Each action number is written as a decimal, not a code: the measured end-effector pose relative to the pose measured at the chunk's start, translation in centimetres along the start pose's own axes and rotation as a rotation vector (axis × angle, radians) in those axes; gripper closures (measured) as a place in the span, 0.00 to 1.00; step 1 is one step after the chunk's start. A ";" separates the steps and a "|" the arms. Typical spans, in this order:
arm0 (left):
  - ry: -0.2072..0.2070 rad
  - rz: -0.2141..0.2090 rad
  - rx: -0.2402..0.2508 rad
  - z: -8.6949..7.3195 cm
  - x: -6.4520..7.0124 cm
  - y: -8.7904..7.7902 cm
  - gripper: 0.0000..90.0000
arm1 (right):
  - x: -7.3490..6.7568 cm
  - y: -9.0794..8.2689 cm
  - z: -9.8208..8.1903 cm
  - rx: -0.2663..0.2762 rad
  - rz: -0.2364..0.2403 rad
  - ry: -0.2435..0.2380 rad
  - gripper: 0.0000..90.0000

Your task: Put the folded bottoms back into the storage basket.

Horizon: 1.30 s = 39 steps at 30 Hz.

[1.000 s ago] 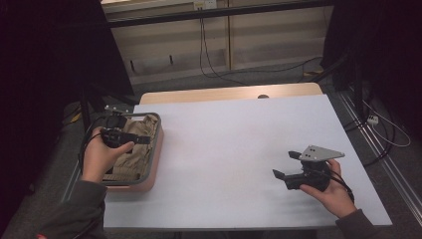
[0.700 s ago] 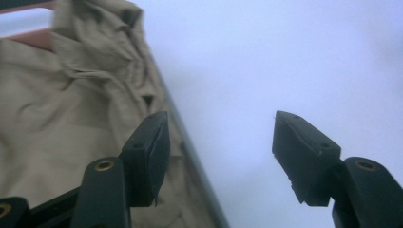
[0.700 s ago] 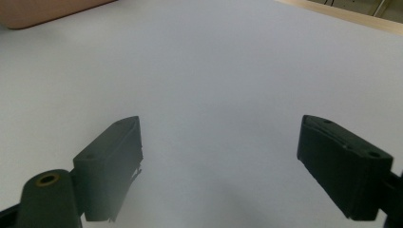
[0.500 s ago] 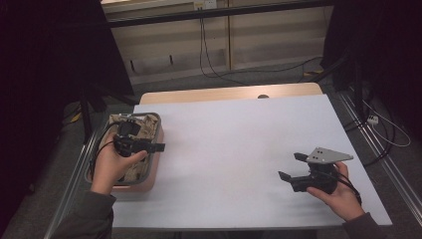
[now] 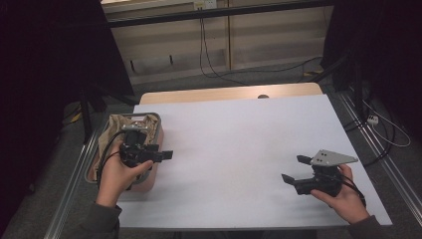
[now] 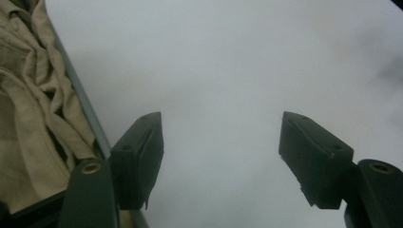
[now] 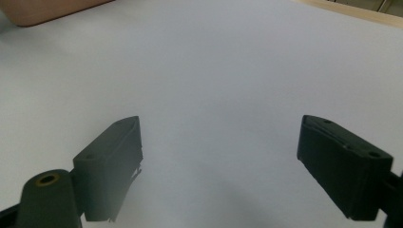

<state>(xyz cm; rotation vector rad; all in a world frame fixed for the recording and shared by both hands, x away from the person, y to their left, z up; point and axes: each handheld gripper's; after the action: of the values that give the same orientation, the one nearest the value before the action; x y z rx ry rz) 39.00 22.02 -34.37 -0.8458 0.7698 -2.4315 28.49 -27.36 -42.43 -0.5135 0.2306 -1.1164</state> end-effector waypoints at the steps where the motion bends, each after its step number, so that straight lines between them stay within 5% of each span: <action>1: 0.005 -0.009 -0.004 -0.1 0.1 0.1 0.35 | 0.0 0.0 0.0 0.000 0.002 0.000 0.16; 24: 0.082 -0.105 0.000 -3.2 2.3 3.1 0.30 | 0.4 -0.6 -0.7 -0.010 -0.001 0.008 0.16; 39: 0.117 -0.119 -0.003 -5.1 2.8 4.0 0.24 | 0.8 -0.9 -1.2 -0.010 -0.007 0.018 0.16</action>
<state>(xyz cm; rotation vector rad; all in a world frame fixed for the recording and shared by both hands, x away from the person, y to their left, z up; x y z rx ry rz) 34.52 19.28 -39.09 -0.7764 0.7857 -2.6051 27.63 -28.72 -42.95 -0.5134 0.2502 -1.1272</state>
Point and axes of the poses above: each handheld gripper's, and its own axes: y roughly forward along the jaws, z roughly out of its top, x roughly to its right, and after that the axes turned 15 degrees about -z, right-handed
